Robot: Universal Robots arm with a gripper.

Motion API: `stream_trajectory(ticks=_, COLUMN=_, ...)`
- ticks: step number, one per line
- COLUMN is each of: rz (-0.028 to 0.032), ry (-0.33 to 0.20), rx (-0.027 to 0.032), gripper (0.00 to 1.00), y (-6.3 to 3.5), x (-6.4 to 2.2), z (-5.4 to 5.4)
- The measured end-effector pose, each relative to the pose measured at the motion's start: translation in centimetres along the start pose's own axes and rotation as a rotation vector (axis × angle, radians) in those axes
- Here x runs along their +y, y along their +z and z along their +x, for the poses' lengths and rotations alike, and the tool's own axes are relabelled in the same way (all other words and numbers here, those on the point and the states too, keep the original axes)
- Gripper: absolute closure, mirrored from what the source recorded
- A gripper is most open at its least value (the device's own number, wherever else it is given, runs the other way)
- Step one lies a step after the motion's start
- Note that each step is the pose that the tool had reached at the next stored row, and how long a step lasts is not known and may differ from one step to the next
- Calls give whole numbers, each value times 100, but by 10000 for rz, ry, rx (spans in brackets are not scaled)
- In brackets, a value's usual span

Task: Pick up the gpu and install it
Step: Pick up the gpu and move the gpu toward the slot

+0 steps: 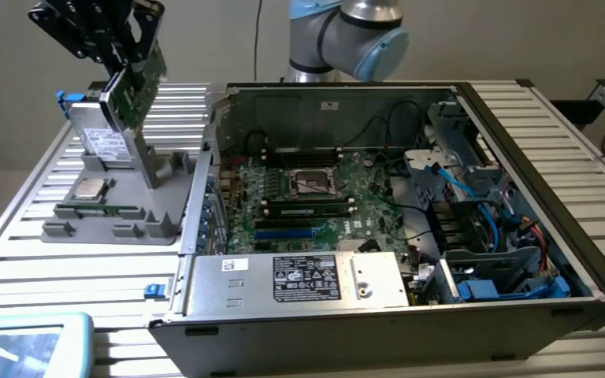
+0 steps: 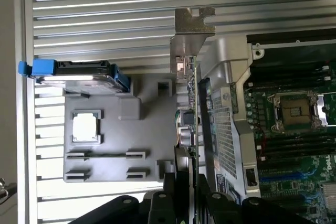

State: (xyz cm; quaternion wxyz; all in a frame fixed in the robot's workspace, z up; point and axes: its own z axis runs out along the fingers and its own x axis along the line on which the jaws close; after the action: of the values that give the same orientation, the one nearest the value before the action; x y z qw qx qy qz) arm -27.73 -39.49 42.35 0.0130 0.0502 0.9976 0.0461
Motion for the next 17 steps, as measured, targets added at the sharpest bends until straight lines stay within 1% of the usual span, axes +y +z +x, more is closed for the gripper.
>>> stream_trajectory(ticks=6, rz=24, ry=31, rx=333, gripper=73, y=-73, x=4, z=-111)
stream_trajectory(ticks=7, rz=29, ry=35, rx=383, gripper=73, y=-81, x=6, z=-134)
stream_trajectory(ticks=8, rz=32, ry=38, rx=409, gripper=73, y=-90, x=9, z=-168)
stream_trajectory(ticks=17, rz=29, ry=38, rx=411, gripper=73, y=-86, x=45, z=-577)
